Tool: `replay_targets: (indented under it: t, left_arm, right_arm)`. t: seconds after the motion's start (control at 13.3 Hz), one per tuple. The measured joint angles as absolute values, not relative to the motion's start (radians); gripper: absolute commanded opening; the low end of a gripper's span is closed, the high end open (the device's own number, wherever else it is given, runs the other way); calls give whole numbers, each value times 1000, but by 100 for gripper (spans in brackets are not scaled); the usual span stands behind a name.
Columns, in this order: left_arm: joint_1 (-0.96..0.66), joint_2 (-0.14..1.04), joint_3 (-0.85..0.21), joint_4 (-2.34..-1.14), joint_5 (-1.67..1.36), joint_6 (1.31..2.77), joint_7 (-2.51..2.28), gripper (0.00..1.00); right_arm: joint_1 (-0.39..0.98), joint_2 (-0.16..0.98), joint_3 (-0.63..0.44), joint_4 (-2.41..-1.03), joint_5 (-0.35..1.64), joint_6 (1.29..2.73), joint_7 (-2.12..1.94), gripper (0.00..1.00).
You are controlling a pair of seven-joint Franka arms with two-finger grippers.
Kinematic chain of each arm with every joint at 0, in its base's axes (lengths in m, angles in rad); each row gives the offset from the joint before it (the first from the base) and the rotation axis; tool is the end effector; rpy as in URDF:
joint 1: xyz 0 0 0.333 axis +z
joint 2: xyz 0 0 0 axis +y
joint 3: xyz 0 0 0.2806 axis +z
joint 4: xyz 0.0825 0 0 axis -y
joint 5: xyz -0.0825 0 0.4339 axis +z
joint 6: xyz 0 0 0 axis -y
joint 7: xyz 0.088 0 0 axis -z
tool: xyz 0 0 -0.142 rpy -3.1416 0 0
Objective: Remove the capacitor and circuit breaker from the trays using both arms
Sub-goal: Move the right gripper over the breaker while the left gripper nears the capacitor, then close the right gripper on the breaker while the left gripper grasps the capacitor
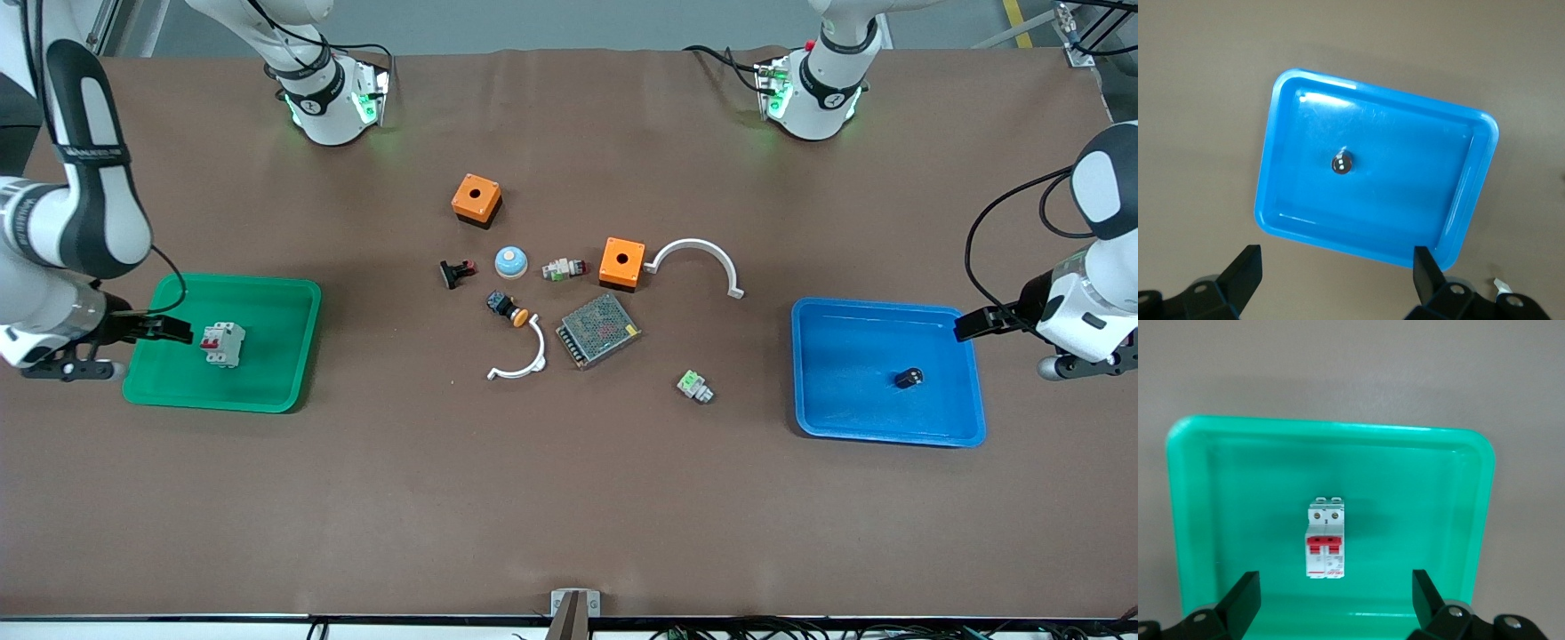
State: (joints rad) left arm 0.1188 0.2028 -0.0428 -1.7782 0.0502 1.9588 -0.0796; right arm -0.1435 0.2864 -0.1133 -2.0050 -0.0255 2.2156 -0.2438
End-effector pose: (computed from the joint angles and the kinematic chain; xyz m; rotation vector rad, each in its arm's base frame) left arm 0.6507 0.0552 0.3501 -3.0965 -0.2122 0.0340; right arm 0.5952 -0.1591 0.2075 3.1069 0.0101 -0.1317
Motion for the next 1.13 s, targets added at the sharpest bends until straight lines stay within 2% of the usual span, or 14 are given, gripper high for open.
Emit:
replay_targets:
  t: [0.38,0.83,0.9,1.13]
  left_arm:
    - [173,259,-41,-1897,51,2177,-72,100]
    - [185,425,-48,-1909,51,2331,-71,95]
    - [184,446,-50,-1909,51,2345,-71,92]
    - [172,490,-54,-1904,51,2356,-71,85]
  right_arm:
    - [-150,286,-106,-2142,-26,2391,-270,100]
    - [-149,348,-102,-2173,-28,2476,-354,99]
    - [-149,359,-102,-2173,-28,2481,-357,96]
    - [-149,372,-100,-2173,-28,2482,-359,76]
